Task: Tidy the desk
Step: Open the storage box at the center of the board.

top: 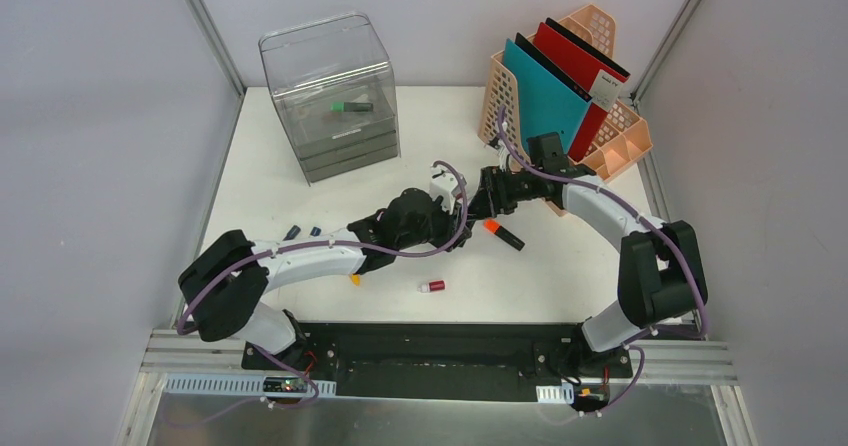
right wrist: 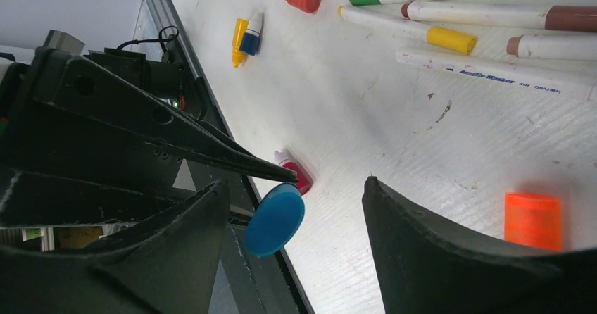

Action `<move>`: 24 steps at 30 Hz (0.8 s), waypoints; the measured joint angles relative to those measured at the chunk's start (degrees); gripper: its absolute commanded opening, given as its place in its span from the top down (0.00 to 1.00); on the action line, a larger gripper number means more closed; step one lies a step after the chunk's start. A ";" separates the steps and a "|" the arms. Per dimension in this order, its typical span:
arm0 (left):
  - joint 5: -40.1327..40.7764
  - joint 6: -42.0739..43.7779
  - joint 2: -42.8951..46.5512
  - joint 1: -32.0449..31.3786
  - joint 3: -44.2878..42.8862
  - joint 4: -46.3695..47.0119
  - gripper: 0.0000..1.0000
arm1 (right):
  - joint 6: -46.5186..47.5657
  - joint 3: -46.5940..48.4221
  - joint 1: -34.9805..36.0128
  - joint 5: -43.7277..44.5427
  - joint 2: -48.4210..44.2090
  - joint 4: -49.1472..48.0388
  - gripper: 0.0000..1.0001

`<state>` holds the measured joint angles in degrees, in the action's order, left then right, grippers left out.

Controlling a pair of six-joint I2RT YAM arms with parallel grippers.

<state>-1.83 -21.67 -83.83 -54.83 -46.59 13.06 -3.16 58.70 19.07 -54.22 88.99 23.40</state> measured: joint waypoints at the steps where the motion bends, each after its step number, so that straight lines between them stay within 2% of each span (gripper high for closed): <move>1: -0.02 0.00 -0.13 0.00 -0.02 -0.11 1.00 | 0.00 0.13 0.00 0.00 0.02 0.02 0.28; 24: -0.09 0.04 -0.22 0.00 -0.11 -1.55 1.00 | -0.02 2.16 0.02 0.00 0.79 3.13 0.28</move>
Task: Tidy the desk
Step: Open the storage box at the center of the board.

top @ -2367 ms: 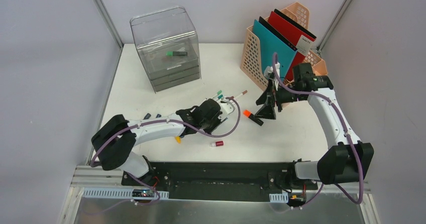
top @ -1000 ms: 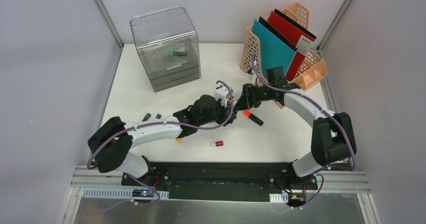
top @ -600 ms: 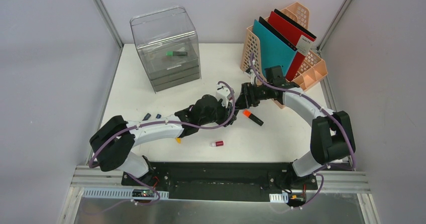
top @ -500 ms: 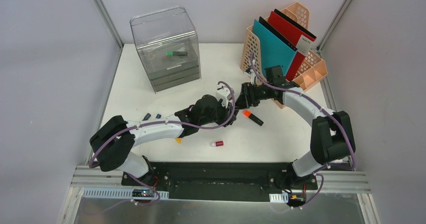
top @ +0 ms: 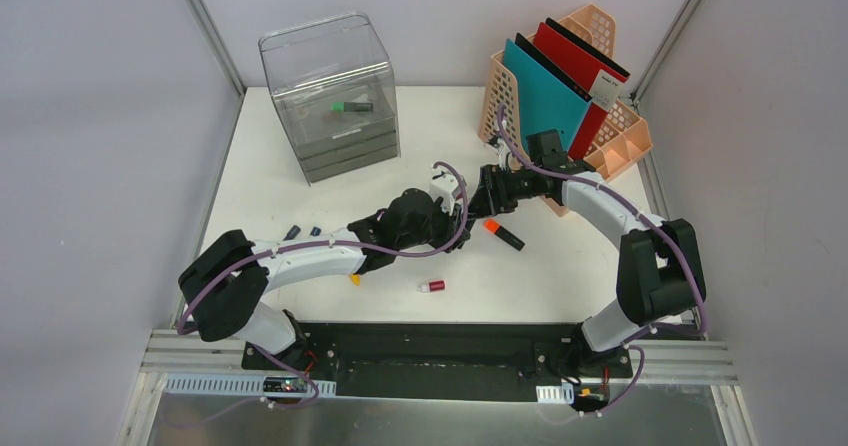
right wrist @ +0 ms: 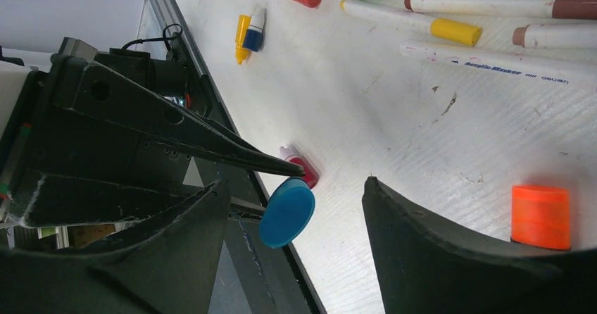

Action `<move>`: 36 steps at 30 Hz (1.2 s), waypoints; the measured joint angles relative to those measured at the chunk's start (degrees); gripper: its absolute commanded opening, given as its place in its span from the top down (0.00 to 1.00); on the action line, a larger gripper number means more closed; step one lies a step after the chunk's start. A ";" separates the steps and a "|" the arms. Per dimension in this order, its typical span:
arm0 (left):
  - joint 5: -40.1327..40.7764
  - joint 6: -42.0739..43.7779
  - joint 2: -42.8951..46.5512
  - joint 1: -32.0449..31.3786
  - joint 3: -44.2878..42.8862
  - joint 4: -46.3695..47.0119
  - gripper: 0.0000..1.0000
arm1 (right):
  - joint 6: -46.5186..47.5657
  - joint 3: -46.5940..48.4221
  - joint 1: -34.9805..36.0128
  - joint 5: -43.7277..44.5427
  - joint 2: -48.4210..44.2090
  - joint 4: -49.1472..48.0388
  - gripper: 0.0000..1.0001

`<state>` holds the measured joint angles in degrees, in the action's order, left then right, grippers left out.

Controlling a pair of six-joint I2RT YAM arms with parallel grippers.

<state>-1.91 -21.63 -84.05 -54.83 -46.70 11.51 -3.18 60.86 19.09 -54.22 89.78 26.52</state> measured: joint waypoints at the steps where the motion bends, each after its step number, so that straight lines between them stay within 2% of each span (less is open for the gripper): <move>1: 0.00 0.00 0.00 0.00 0.00 0.00 1.00 | 0.00 0.00 0.00 0.00 0.00 0.17 0.28; 2: 0.00 0.00 0.00 0.00 0.00 0.00 1.00 | 0.00 0.00 0.00 0.00 0.00 0.37 0.39; 3: 0.00 0.00 0.00 0.00 0.00 0.00 1.00 | 0.00 0.00 0.02 0.00 0.00 0.57 0.43; 7: 0.00 0.00 0.00 0.00 0.00 0.00 1.00 | 1.66 0.15 0.04 -3.45 0.00 1.29 0.27; 11: -0.09 0.00 0.00 0.00 0.00 -0.15 1.00 | 2.91 0.44 0.13 -5.51 0.00 1.60 0.29; 14: -0.15 0.00 0.00 0.00 0.00 -0.17 1.00 | 3.43 0.59 0.13 -6.29 0.00 1.66 0.45; 19: -0.24 0.00 0.00 -0.02 -0.02 -0.11 1.00 | 3.91 0.63 0.15 -6.12 0.24 1.79 0.66; 22: -0.20 0.00 0.00 -0.33 -0.02 -0.28 1.00 | 4.33 0.66 0.15 -5.29 0.85 1.81 0.86; 25: -0.15 -0.04 0.00 -0.33 -0.02 -0.92 1.00 | 4.55 0.72 0.22 -4.09 1.18 1.90 0.98; 26: -0.13 -0.04 0.00 -0.33 -0.04 -1.05 0.97 | 4.68 0.83 0.31 -4.00 1.25 2.10 1.00; 28: -0.11 -0.02 0.02 -0.31 -0.09 -1.22 0.84 | 4.81 0.98 0.42 -3.85 1.27 2.27 1.00; 30: -0.13 -0.02 0.04 -0.33 -0.11 -1.36 0.66 | 5.05 1.05 0.46 -3.82 1.27 2.56 1.00; 32: -0.17 0.00 0.22 -0.33 -0.17 -1.77 0.54 | 5.62 1.31 0.57 -4.09 1.27 3.37 1.00; 36: -1.57 1.42 2.10 -0.33 -0.20 -3.72 0.37 | 7.67 2.32 0.94 -5.84 1.27 5.60 1.00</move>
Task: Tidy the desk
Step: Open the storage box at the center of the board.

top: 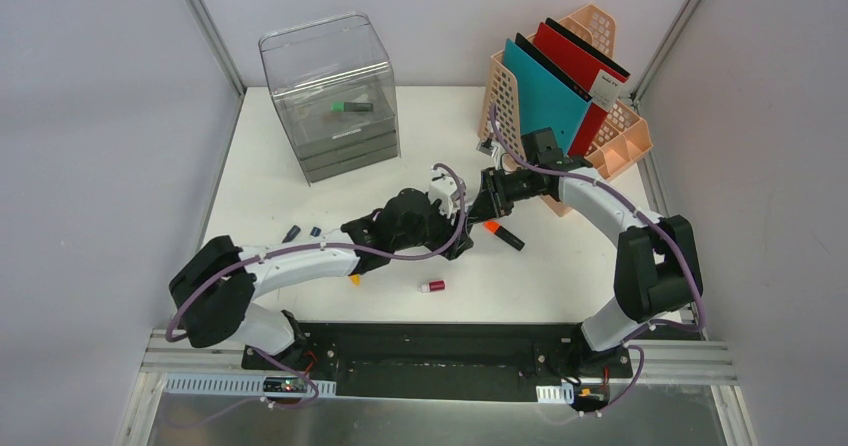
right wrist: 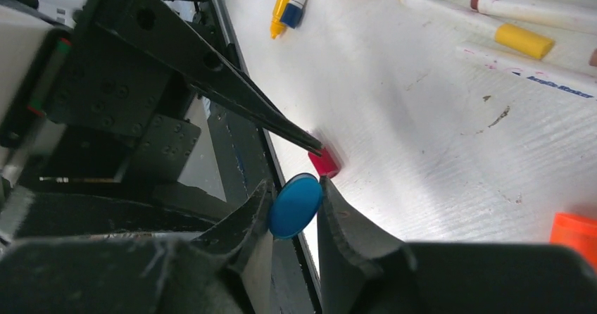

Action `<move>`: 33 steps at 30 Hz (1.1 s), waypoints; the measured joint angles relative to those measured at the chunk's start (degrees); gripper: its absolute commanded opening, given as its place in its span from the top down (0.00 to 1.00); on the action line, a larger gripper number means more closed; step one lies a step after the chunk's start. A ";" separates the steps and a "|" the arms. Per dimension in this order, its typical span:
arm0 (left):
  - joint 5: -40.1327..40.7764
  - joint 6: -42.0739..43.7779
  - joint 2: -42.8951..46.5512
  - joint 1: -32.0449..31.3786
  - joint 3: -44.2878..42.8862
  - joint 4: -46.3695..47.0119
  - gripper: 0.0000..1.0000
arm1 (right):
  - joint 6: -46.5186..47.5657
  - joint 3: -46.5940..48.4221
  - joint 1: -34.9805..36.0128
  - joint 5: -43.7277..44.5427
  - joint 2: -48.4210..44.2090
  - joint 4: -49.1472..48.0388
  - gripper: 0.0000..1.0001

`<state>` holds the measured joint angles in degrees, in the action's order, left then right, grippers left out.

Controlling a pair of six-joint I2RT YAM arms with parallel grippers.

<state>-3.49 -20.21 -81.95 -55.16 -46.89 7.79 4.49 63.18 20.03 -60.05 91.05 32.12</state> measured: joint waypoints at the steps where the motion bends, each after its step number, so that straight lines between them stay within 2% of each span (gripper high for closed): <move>1: -0.26 0.31 0.90 0.02 0.02 -0.44 0.30 | 0.87 0.31 0.02 -0.48 0.00 0.68 1.00; 4: -0.46 1.38 5.22 0.13 1.51 -0.55 0.05 | 3.45 1.01 0.07 -1.60 0.00 2.71 1.00; 6: 0.09 1.81 10.01 0.68 4.02 -0.50 0.01 | 4.98 1.33 0.04 -2.19 -0.02 4.07 1.00; 9: -0.87 1.51 16.70 4.04 7.58 -0.46 0.01 | 6.49 1.51 0.02 -2.47 -0.02 5.40 1.00; 14: -5.68 -1.51 23.56 18.67 11.28 0.11 0.01 | 8.02 1.53 -0.20 -2.62 -0.02 6.71 1.00; 19: -11.67 -7.89 24.74 31.98 12.68 3.37 0.12 | 8.76 1.53 -0.59 -2.64 -0.02 7.21 1.00; 24: -15.69 -21.03 21.79 43.71 16.72 15.78 0.15 | 9.09 1.53 -1.09 -2.64 -0.02 7.23 1.00; 27: -13.57 -28.57 19.61 46.58 19.67 21.14 0.18 | 9.16 1.53 -1.20 -2.64 -0.02 7.23 1.00; 33: -5.92 -38.40 17.88 46.66 20.52 24.11 0.25 | 9.22 1.53 -1.22 -2.89 -0.02 7.39 1.00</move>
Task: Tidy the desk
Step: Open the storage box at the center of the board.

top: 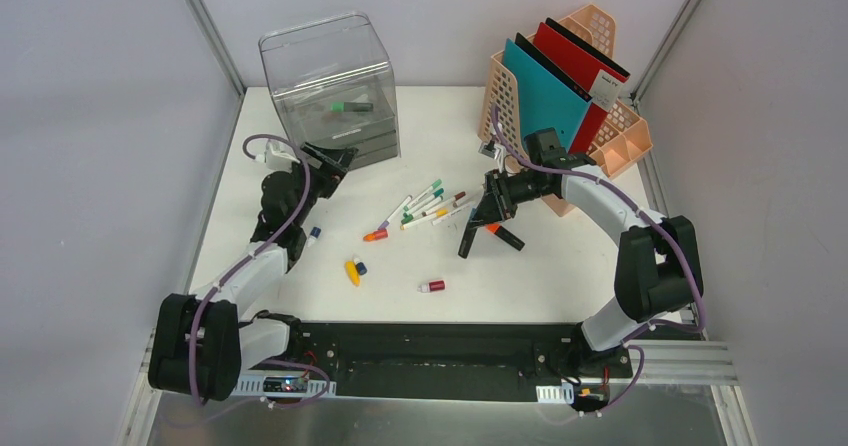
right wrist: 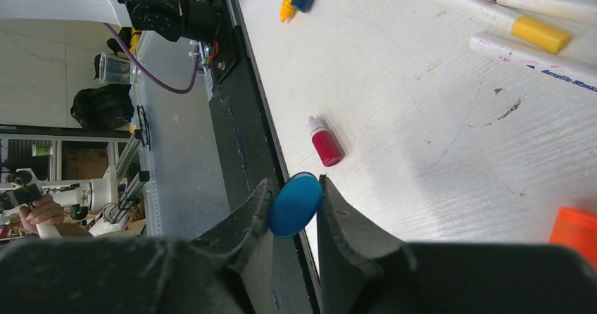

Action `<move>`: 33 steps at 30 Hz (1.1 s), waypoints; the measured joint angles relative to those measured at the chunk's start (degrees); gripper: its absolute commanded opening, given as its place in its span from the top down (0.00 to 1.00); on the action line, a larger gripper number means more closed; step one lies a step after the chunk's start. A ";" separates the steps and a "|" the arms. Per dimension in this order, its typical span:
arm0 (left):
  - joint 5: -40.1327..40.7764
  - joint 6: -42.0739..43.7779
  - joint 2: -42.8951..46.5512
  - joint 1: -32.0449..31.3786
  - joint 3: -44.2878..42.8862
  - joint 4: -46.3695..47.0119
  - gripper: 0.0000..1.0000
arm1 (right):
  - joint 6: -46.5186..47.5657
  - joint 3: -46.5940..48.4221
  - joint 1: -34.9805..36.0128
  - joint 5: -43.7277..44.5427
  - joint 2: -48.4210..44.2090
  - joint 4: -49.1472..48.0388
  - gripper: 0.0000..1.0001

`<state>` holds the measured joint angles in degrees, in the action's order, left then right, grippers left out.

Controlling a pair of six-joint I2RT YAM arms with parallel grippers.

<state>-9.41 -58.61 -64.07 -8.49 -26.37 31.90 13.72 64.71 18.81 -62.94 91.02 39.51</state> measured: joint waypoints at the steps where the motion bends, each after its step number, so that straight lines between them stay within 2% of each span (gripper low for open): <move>1: 1.18 -1.11 -0.48 0.22 -0.15 0.61 0.29 | 0.00 0.00 0.00 -0.09 0.00 0.11 1.00; 4: 3.74 -4.04 -3.28 0.94 -1.42 1.29 0.43 | 0.15 0.00 -0.09 -0.13 0.00 0.31 1.00; 6: 4.63 -5.79 -5.66 1.60 -2.36 1.97 0.46 | 0.17 0.00 -0.09 -0.13 0.00 0.35 1.00; 14: 5.07 -11.23 -15.30 3.34 -5.86 5.79 0.48 | 0.42 0.00 -0.20 -0.13 -0.33 0.72 1.00; 23: 8.17 -14.43 -20.61 3.34 -8.02 9.62 0.60 | 0.87 0.02 -0.20 -0.13 -0.66 0.92 1.00; 27: 9.90 -16.46 -23.08 3.37 -8.74 9.92 0.70 | 1.01 0.02 -0.24 -0.11 -0.66 1.14 1.00; 33: 10.56 -19.26 -26.62 3.72 -10.05 13.99 0.67 | 1.09 0.20 -0.26 -0.11 -0.66 1.22 1.00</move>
<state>1.15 -77.87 -90.70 -4.78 -36.42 45.89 14.81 64.90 18.55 -63.05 90.37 40.73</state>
